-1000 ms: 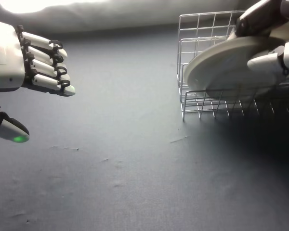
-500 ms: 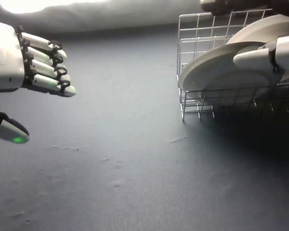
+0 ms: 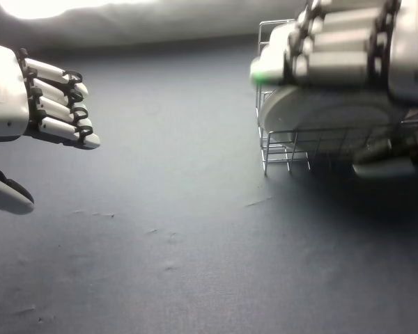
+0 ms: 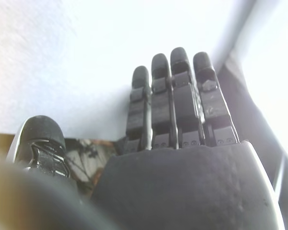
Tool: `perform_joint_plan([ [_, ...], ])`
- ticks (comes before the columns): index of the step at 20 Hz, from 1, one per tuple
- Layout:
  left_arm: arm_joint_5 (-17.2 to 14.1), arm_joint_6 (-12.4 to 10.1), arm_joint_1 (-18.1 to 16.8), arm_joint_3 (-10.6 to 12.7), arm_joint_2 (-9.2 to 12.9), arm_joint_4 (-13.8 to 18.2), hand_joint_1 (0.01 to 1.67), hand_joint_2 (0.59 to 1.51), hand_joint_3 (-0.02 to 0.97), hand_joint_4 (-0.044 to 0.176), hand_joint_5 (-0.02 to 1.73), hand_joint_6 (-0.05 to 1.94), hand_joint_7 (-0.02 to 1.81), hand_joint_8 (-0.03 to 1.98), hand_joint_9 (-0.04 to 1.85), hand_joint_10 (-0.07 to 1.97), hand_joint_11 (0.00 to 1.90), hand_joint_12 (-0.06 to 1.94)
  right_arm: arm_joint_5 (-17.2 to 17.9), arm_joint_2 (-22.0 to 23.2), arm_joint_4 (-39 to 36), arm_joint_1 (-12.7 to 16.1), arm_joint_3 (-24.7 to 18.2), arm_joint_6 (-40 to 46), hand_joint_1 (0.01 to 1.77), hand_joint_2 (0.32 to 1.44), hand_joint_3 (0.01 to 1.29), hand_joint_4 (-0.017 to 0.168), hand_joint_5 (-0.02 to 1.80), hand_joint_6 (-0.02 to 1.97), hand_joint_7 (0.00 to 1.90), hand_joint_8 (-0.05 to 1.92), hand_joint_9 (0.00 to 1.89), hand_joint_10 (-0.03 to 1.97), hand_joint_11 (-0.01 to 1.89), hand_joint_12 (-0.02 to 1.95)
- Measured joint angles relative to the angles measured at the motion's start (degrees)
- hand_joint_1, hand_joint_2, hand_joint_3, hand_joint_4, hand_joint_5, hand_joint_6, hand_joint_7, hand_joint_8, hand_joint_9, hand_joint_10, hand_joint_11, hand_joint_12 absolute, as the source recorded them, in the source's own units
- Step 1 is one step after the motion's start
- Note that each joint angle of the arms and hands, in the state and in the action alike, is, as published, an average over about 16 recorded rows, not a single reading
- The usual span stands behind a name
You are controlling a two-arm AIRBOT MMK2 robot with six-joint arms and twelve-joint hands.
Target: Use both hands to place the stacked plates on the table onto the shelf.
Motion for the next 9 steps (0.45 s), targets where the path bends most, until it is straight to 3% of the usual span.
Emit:
perform_joint_plan([
  [3, 0.03, -0.05, 0.34, 0.33, -0.10, -0.06, 0.02, 1.180, 0.001, 0.006, 0.41, 0.06, 0.51, 0.04, 0.47, 0.04, 0.22, 0.40, 2.66, 1.15, -7.28, 1.32, -0.58, -0.17, 0.78, 1.12, 0.01, 0.003, 0.25, 0.43, 0.34, 0.45, 0.29, 0.53, 0.09, 1.26],
  [9, 0.04, -0.09, 0.60, 0.50, -0.21, -0.15, 0.03, 1.192, 0.001, 0.006, 0.47, 0.09, 0.58, 0.05, 0.53, 0.06, 0.25, 0.44, 6.06, 2.37, -14.65, 2.68, -1.01, -0.78, 0.75, 1.11, 0.01, 0.003, 0.28, 0.70, 0.36, 0.72, 0.31, 0.79, 0.14, 1.42],
])
